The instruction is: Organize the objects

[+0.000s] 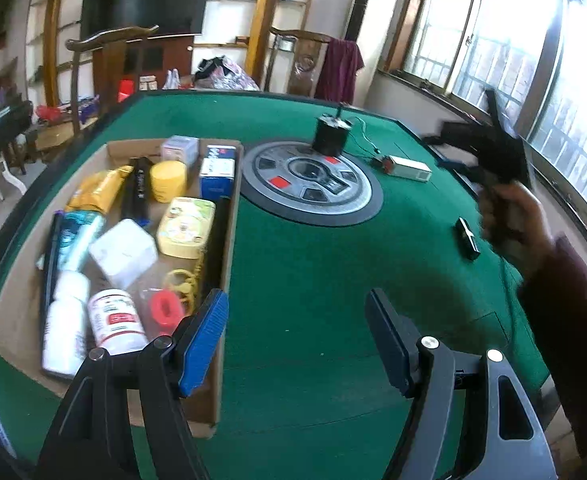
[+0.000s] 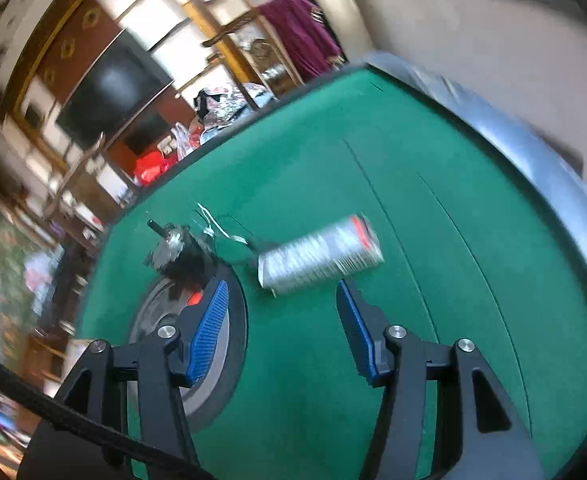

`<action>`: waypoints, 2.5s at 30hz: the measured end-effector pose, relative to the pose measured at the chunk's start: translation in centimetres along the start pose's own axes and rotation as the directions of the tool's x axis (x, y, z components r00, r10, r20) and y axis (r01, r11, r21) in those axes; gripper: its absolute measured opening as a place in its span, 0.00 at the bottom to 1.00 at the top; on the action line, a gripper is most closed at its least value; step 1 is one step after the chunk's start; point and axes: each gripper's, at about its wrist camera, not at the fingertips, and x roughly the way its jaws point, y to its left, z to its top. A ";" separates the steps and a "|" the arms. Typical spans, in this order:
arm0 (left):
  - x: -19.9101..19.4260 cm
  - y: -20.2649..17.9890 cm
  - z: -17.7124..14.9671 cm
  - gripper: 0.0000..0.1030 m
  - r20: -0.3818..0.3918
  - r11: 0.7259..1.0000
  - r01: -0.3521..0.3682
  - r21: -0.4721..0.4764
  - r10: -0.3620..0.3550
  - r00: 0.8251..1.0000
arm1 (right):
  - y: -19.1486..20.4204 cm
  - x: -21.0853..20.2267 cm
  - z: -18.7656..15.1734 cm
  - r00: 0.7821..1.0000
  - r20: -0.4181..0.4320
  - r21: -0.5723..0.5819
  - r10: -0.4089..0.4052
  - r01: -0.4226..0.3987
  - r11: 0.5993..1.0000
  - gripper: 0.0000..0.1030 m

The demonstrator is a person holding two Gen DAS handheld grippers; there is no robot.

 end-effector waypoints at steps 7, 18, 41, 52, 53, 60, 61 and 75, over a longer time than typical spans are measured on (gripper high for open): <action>2.4 -1.5 0.0 0.63 -0.071 0.999 0.040 0.010 -0.039 0.997 | 4.2 6.8 1.5 0.982 -0.079 -0.201 -0.171 0.153 0.968 0.53; 2.3 -1.9 -0.7 0.63 -0.081 0.997 0.070 0.014 -0.069 0.994 | 2.0 3.6 -1.4 0.923 -0.382 -0.082 -0.036 0.005 0.997 0.62; 1.5 -1.1 -1.2 0.63 -0.077 0.998 -0.065 0.025 0.067 0.995 | 1.0 0.2 -7.7 0.909 -0.382 -0.059 0.168 -0.205 0.977 0.85; 0.1 -1.7 -1.8 0.63 -0.061 0.994 -0.097 0.056 0.100 0.993 | 7.9 -5.2 -15.2 0.877 -0.423 -0.222 0.227 -0.344 0.913 0.85; -0.1 -1.8 -1.8 0.63 -0.055 0.993 -0.099 0.060 0.102 0.993 | 7.2 -6.5 -14.5 0.913 -0.352 -0.230 0.205 -0.296 0.927 0.85; -0.2 -2.7 -1.5 0.63 -0.041 0.988 -0.124 0.091 0.128 0.991 | -0.9 -11.0 -10.6 0.999 -0.008 -0.043 -0.049 0.049 0.998 0.85; -0.2 -2.9 -1.4 0.63 -0.040 0.987 -0.129 0.096 0.133 0.990 | -1.6 -10.9 -10.5 0.998 -0.009 -0.022 -0.064 0.064 0.998 0.85; 1.0 -6.2 -0.6 0.63 -0.035 0.962 -0.203 0.185 0.213 0.977 | -4.1 -6.8 -11.4 0.984 -0.096 -0.015 -0.152 0.151 0.988 0.85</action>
